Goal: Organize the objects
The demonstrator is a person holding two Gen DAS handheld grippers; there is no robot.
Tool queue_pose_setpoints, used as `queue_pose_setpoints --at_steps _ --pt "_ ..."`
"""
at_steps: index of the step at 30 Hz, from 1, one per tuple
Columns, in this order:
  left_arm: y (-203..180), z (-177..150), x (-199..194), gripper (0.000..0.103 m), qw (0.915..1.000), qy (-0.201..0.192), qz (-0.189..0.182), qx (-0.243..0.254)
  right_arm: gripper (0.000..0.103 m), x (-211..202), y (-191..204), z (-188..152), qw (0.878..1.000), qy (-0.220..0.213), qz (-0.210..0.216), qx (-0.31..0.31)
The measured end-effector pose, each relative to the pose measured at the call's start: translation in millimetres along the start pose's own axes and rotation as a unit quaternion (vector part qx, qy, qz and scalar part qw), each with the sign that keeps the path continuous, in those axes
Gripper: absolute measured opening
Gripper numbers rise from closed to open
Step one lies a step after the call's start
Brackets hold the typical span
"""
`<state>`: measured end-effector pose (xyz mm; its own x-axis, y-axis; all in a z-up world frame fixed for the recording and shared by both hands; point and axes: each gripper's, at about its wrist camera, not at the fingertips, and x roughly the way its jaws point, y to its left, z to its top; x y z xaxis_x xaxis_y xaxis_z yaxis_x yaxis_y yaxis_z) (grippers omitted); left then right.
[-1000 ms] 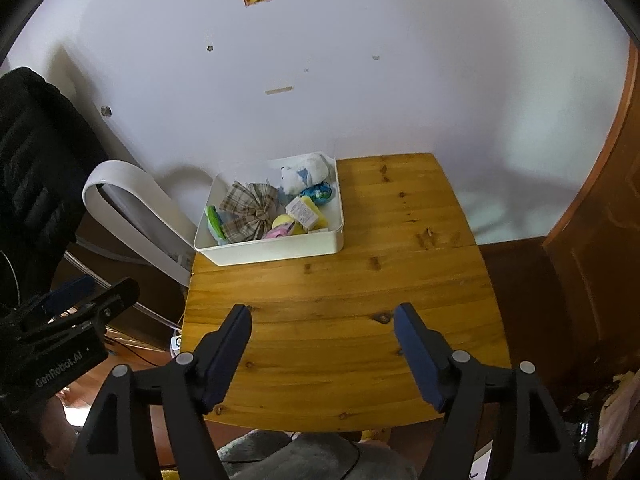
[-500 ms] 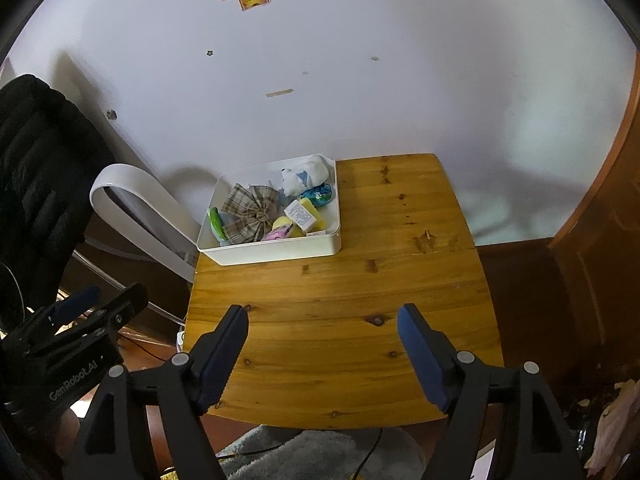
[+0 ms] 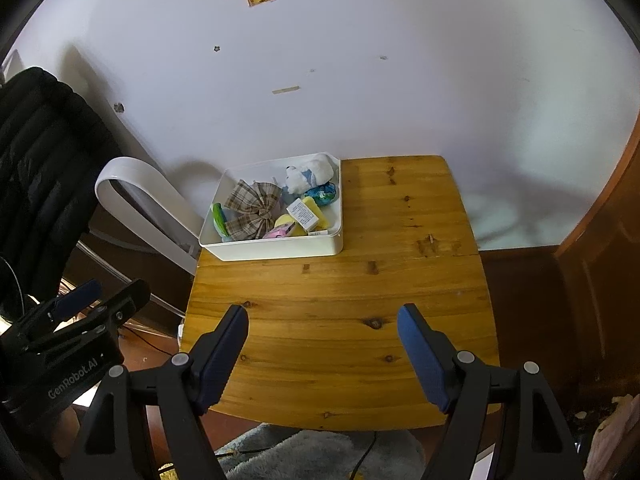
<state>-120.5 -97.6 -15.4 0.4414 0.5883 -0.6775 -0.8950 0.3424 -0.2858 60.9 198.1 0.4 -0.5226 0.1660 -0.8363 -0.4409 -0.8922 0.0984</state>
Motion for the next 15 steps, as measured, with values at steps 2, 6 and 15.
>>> queue_pose_setpoints --at_steps 2,6,15 --pt "-0.5 0.2 -0.1 0.075 1.0 -0.001 0.002 -0.002 0.078 1.1 -0.6 0.9 1.0 0.002 0.001 -0.001" --pt "-1.1 0.9 0.3 0.075 1.0 -0.001 0.003 -0.002 0.078 2.2 -2.1 2.4 1.0 0.002 0.004 -0.002" --pt "-2.6 1.0 1.2 0.075 1.0 -0.002 0.005 0.001 0.078 3.8 -4.1 3.0 1.0 0.004 0.005 0.002"
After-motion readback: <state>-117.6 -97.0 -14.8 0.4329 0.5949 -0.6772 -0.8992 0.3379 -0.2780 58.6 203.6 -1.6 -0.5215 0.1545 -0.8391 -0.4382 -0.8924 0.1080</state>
